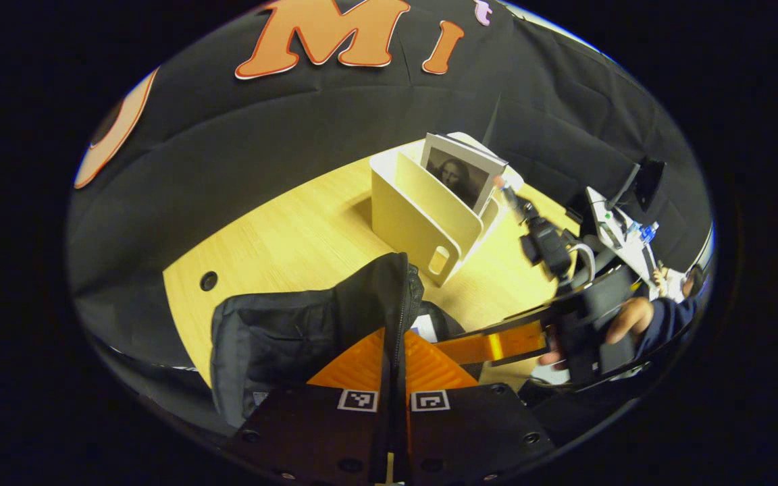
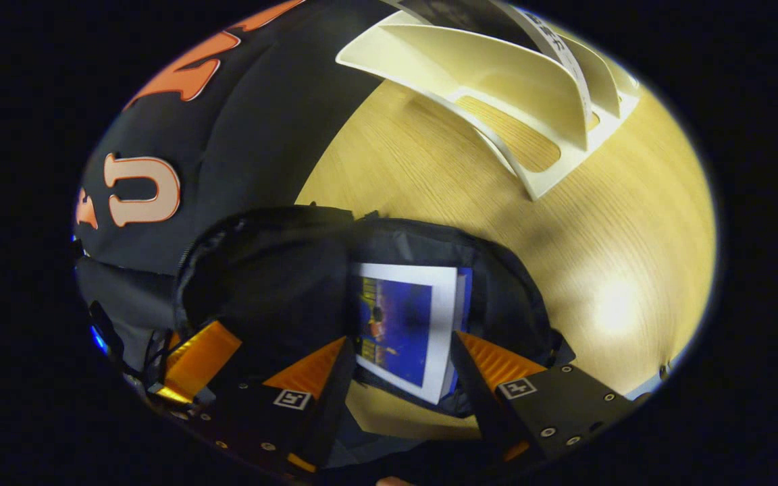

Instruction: Open the schoolbag, grab two books from the bookshelf and put them into the schoolbag.

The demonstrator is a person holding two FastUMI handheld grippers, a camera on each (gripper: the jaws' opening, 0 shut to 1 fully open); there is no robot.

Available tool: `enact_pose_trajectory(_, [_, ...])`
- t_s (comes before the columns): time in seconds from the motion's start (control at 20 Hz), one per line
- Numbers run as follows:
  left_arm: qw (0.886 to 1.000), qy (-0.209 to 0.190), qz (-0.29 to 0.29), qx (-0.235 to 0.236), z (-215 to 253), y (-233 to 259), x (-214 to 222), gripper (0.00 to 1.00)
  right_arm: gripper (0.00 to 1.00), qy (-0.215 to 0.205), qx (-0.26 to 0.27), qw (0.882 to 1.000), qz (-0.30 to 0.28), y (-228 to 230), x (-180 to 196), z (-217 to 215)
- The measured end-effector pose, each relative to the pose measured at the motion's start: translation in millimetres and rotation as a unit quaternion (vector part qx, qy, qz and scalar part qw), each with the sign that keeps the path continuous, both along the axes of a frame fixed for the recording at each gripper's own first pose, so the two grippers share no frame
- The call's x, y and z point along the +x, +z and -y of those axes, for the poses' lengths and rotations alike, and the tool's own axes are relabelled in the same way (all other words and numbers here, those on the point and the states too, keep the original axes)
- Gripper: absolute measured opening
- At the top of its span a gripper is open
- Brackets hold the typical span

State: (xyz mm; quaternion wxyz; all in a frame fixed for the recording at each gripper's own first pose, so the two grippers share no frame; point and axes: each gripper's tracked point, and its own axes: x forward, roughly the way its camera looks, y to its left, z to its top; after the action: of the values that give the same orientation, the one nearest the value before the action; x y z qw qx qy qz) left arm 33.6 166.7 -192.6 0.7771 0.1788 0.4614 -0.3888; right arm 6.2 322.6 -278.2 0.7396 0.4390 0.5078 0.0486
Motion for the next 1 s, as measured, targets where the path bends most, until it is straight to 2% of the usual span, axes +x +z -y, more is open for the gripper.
enact_pose_trajectory(0.05, [1.000,0.004,0.004,0.006,-1.0,-1.8,0.5,0.04,0.96,0.013,-0.012,1.000,0.002,7.1,-3.6,9.7])
enact_pose_trajectory(0.1, [1.000,0.009,0.005,0.008,-0.8,-1.6,0.5,0.04,0.98,0.024,-0.030,0.999,0.000,11.2,-7.1,22.2])
enact_pose_trajectory(0.55, [0.998,0.066,0.009,0.018,-1.1,2.5,-6.6,0.04,0.98,0.098,-0.163,0.982,0.012,63.6,-24.9,135.7])
enact_pose_trajectory(0.65, [0.997,0.073,0.012,0.022,-2.8,3.0,-7.3,0.04,0.98,0.115,-0.196,0.974,0.022,80.2,-20.4,156.7])
enact_pose_trajectory(0.8, [0.996,0.082,0.017,0.027,-4.6,5.9,-11.9,0.04,0.98,0.141,-0.218,0.965,0.032,107.6,-12.1,174.6])
enact_pose_trajectory(1.0, [0.995,0.092,0.020,0.032,-5.0,7.1,-16.9,0.04,0.98,0.159,-0.262,0.951,0.039,133.3,12.5,206.7])
